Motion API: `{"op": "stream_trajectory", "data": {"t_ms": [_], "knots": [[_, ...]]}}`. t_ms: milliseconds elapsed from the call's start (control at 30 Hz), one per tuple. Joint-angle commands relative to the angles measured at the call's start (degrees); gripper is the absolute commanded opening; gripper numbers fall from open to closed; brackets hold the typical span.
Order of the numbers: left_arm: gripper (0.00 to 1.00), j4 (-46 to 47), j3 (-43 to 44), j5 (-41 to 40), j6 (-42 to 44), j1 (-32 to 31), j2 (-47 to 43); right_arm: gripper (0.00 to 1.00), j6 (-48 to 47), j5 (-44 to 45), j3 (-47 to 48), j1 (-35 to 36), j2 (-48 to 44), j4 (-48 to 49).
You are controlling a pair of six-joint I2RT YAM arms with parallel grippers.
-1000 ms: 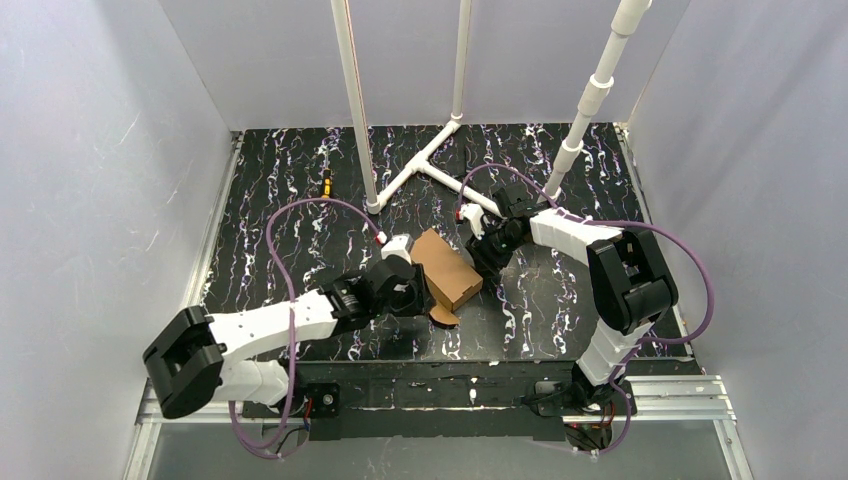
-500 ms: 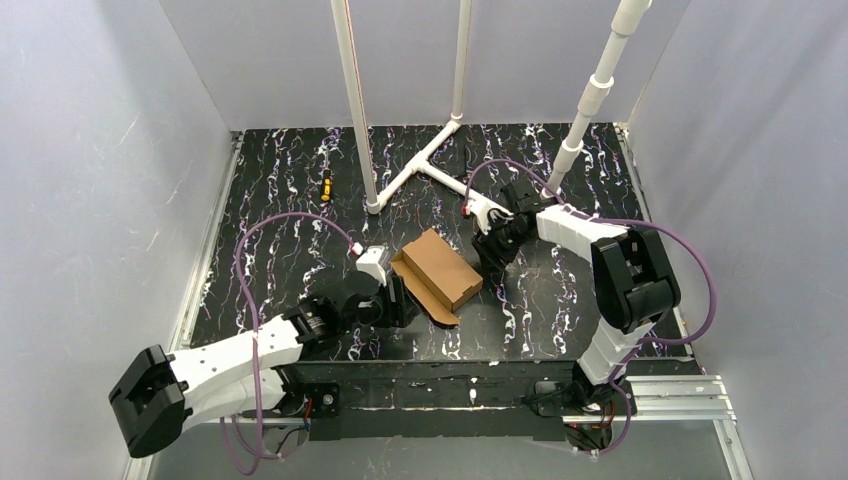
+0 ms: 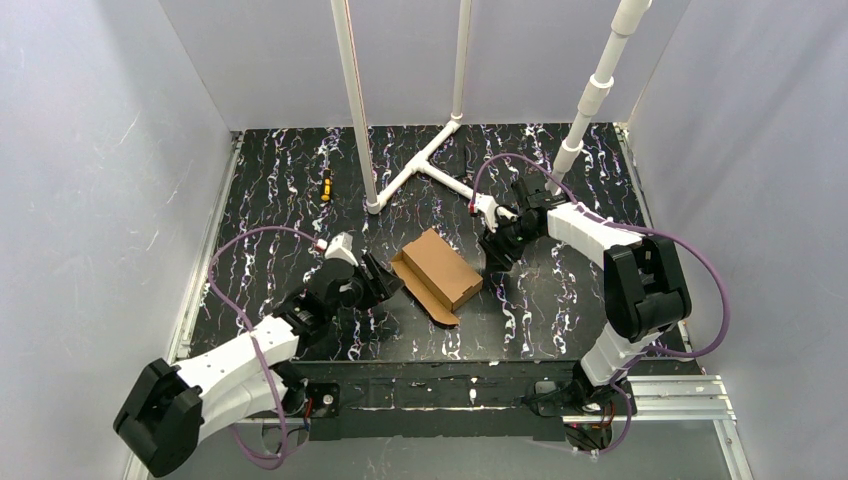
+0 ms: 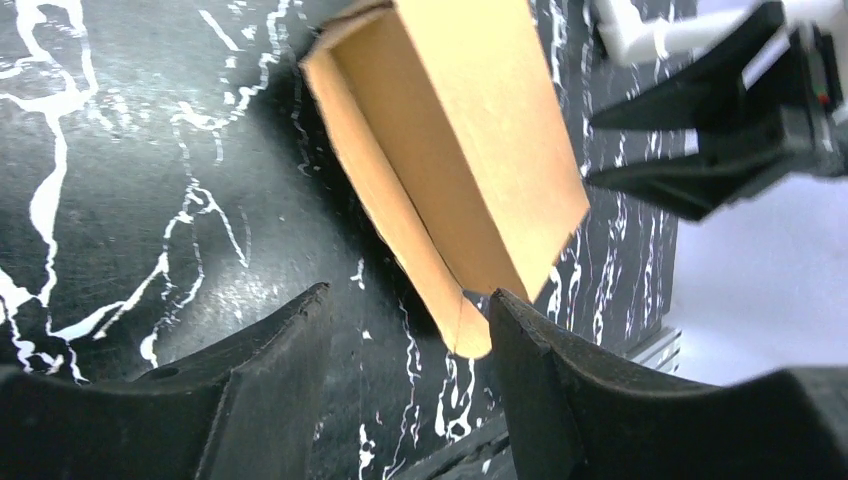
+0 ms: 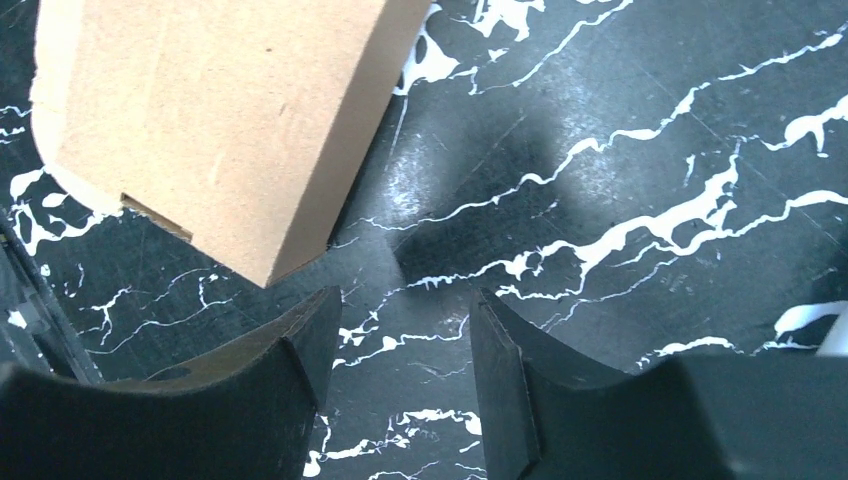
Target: Fold the paper box
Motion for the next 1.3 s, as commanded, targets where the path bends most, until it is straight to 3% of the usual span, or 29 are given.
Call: {"op": "stream_trajectory", "data": {"t_ms": [0, 300, 567, 1033, 1067, 1100, 1267], "knots": [[0.55, 4.5, -1.0, 1.6, -5.9, 3.5, 4.9, 0.59, -3.0, -3.6, 2.1, -0.1, -2.6, -2.5], [0.51, 12.5, 1.4, 6.1, -8.0, 8.1, 17.8, 0.59, -3.7, -4.5, 1.9, -0.2, -2.8, -2.8], [0.40, 22.5, 3.7, 12.8, -8.4, 11.3, 30.4, 0.59, -3.8, -5.0, 1.9, -0.2, -2.4, -3.0], [0.22, 27.3, 4.8, 14.4, -10.6, 13.3, 36.3, 0.59, -4.1, -5.2, 1.8, -0.2, -1.3, -3.3], [0.20, 17.2, 4.8, 14.5, -10.9, 13.4, 36.2, 0.59, -4.1, -5.2, 1.8, -0.3, -1.3, -3.3], [0.19, 26.0, 4.7, 14.6, -11.3, 13.5, 36.1, 0.59, -4.1, -5.3, 1.8, -0.2, -1.2, -3.3], [0.17, 27.3, 5.1, 15.6, -12.7, 14.0, 36.0, 0.59, -4.1, -5.4, 1.9, -0.2, -1.1, -3.4]]}}
